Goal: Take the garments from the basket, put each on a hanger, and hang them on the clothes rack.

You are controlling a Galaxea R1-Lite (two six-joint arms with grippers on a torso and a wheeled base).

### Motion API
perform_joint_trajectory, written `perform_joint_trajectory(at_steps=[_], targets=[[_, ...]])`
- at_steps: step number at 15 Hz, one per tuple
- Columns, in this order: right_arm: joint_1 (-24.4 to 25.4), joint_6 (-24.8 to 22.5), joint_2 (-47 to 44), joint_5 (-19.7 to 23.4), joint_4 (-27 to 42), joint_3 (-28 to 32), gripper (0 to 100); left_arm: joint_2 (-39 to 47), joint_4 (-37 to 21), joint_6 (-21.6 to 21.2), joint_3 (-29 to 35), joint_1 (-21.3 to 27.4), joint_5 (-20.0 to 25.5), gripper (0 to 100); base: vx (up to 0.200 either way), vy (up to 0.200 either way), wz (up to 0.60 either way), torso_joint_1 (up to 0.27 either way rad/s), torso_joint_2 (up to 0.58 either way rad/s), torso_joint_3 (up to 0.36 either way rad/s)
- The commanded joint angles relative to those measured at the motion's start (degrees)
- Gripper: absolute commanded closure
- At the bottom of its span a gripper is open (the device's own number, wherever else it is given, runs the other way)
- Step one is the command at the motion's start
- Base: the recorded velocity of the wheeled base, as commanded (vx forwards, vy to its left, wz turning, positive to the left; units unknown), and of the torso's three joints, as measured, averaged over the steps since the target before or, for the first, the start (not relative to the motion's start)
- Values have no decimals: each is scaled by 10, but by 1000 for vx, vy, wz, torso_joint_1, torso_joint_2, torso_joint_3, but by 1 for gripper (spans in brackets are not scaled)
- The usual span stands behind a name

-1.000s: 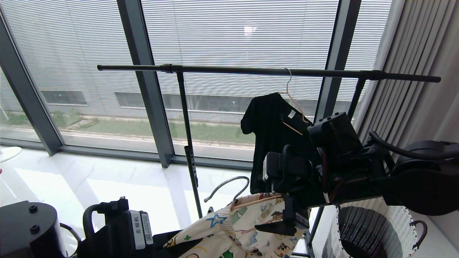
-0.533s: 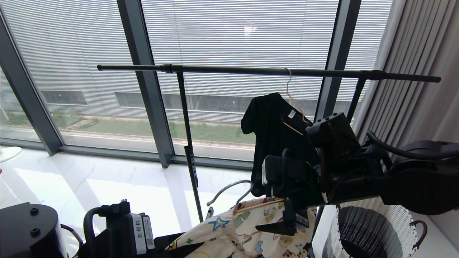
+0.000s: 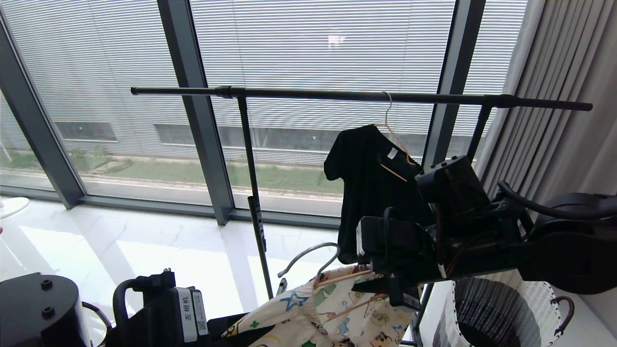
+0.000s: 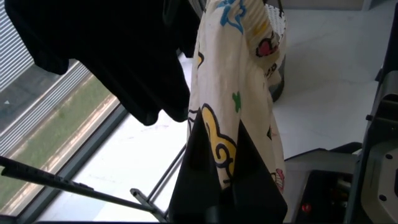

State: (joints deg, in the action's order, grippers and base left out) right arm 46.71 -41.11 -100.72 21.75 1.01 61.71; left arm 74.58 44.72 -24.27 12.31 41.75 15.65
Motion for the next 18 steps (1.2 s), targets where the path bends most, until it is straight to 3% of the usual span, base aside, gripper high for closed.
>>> perform_joint_trajectory(at_steps=[1,5,6,11,15,18], targets=[[0,-4,6,0,0,-2,100,4,0,0,0,0,0,100,0,0,0,0,0,0],[-3,-18,11,-3,-11,-3,100,5,-1,-1,-1,1,0,100,0,0,0,0,0,0],[-7,-33,11,-2,-15,-8,100,5,0,2,-4,1,0,0,0,0,0,0,0,0],[-57,-105,38,17,-167,-117,100,7,0,11,-29,-33,-24,0,0,0,0,0,0,0],[-109,-104,62,18,-208,-141,100,6,0,12,-43,-121,-23,0,0,0,0,0,0,0],[-135,-78,63,17,-232,-140,100,-1,0,12,-48,-141,-23,0,0,0,0,0,0,0]])
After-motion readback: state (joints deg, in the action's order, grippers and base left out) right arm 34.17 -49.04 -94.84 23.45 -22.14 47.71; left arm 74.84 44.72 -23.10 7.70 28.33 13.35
